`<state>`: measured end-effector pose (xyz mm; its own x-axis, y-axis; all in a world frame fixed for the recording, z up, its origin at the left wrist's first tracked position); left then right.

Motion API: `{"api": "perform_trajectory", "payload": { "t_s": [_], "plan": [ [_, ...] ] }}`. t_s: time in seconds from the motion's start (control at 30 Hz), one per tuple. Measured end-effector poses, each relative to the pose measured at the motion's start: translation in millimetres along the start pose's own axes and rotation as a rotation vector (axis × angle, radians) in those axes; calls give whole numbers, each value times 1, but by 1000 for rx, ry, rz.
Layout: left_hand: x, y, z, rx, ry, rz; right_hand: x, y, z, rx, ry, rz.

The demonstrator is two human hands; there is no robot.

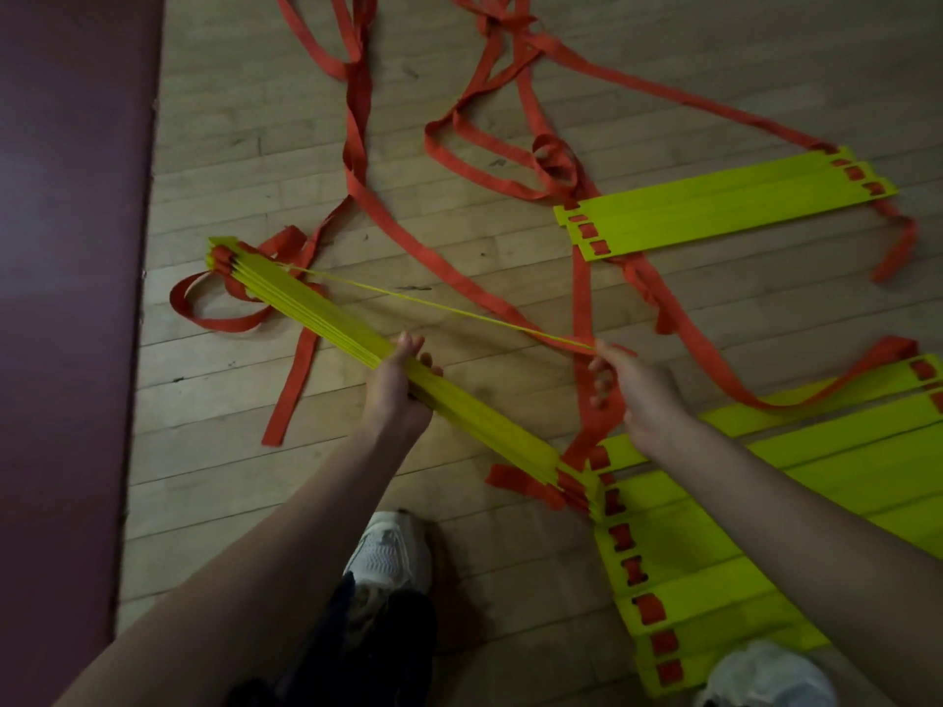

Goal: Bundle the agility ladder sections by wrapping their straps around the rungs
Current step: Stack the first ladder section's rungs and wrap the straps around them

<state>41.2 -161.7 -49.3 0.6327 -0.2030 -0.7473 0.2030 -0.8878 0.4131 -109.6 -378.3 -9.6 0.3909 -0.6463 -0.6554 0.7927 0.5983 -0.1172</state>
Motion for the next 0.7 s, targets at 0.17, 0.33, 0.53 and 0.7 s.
{"api": "perform_trajectory", "payload": {
  "t_s": [0.17, 0.33, 0.53, 0.7],
  "plan": [
    [7, -11, 24, 69, -41, -25, 12, -8, -46, -193, 289, 115],
    [9, -19, 37, 116, -63, -62, 10, -13, -63, -827, 390, 308],
    [16, -14, 47, 78, -124, -72, 48, -13, -15, -971, -72, -120],
    [16, 0, 57, 44, -163, -62, 43, 7, -28, -1067, -117, -31]
  ]
}}
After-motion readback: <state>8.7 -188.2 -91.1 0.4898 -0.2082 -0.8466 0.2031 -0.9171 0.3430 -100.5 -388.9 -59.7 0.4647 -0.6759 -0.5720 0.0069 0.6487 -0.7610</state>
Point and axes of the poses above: each hand's wrist, its own x-axis towards the middle knuckle, its own y-axis out of the palm, z = x × y, the point moved 8 cm from there along x, towards the middle knuckle, and after that the axes turned 1 degree about -x, right-handed, at the moved point
